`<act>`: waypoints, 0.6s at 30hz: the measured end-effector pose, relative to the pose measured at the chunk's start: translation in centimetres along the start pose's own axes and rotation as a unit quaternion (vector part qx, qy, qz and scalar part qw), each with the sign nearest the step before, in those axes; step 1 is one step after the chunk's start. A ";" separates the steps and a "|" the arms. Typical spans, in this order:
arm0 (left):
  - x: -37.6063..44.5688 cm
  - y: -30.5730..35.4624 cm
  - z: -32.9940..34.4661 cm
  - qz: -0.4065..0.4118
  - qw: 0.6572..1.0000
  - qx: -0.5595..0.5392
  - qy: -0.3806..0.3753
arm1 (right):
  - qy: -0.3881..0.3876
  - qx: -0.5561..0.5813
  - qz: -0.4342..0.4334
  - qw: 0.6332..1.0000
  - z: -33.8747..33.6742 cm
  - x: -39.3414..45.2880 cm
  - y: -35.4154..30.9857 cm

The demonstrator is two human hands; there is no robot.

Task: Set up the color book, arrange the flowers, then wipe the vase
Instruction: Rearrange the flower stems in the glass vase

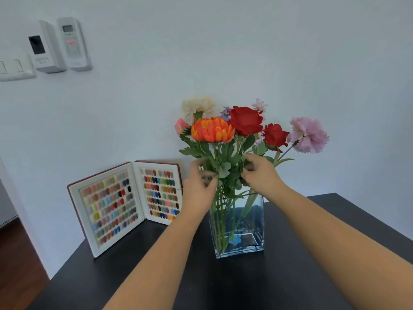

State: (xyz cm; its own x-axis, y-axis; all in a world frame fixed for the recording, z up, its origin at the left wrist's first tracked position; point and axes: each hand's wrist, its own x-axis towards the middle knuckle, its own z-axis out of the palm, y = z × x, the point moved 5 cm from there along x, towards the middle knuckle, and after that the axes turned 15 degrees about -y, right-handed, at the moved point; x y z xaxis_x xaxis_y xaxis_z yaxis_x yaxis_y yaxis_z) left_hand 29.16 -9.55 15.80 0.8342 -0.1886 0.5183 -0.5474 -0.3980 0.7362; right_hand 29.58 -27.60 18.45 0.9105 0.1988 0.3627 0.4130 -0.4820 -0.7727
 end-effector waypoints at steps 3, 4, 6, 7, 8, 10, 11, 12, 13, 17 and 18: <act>-2.0 -0.3 0.9 0.002 0.997 -0.039 0.067 | 0.003 0.058 0.025 0.998 -0.3 0.0 0.8; -2.8 -0.3 1.4 0.010 0.996 -0.031 0.079 | 0.001 0.068 0.028 0.997 -0.4 -0.1 1.0; -4.2 -0.2 2.5 0.021 0.995 -0.004 0.094 | 0.007 0.095 0.025 0.995 -0.8 -0.7 1.7; -4.8 -0.1 3.1 0.024 0.995 0.012 0.098 | 0.023 0.113 0.023 0.993 -1.1 -1.3 2.2; -5.1 0.0 3.6 0.024 0.995 0.026 0.096 | 0.052 0.127 0.025 0.990 -1.5 -2.1 2.8; -5.4 0.3 4.4 0.019 0.994 0.065 0.086 | 0.140 0.145 0.045 0.978 -2.6 -4.1 4.4; -5.4 0.5 4.5 0.018 0.992 0.087 0.086 | 0.180 0.154 0.061 0.970 -3.0 -5.0 5.2; -5.3 0.7 4.5 0.020 0.990 0.105 0.092 | 0.206 0.159 0.079 0.962 -3.2 -5.7 5.9; -5.2 0.9 4.5 0.021 0.988 0.117 0.099 | 0.215 0.159 0.101 0.958 -3.2 -6.0 6.6; -4.8 1.3 4.8 0.014 0.980 0.160 0.122 | 0.132 0.063 0.164 0.976 -2.8 -5.0 6.9; -4.8 1.4 5.1 0.016 0.977 0.174 0.124 | 0.107 0.034 0.164 0.980 -2.7 -4.5 6.4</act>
State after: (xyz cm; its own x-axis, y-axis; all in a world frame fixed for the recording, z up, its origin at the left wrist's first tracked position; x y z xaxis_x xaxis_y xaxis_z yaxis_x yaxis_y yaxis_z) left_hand 24.73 -13.79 12.14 0.7519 -0.0006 0.6593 -0.4805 -0.6851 0.5474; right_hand 28.06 -33.86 13.29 0.9723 -0.1448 0.1836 0.1050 -0.4312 -0.8961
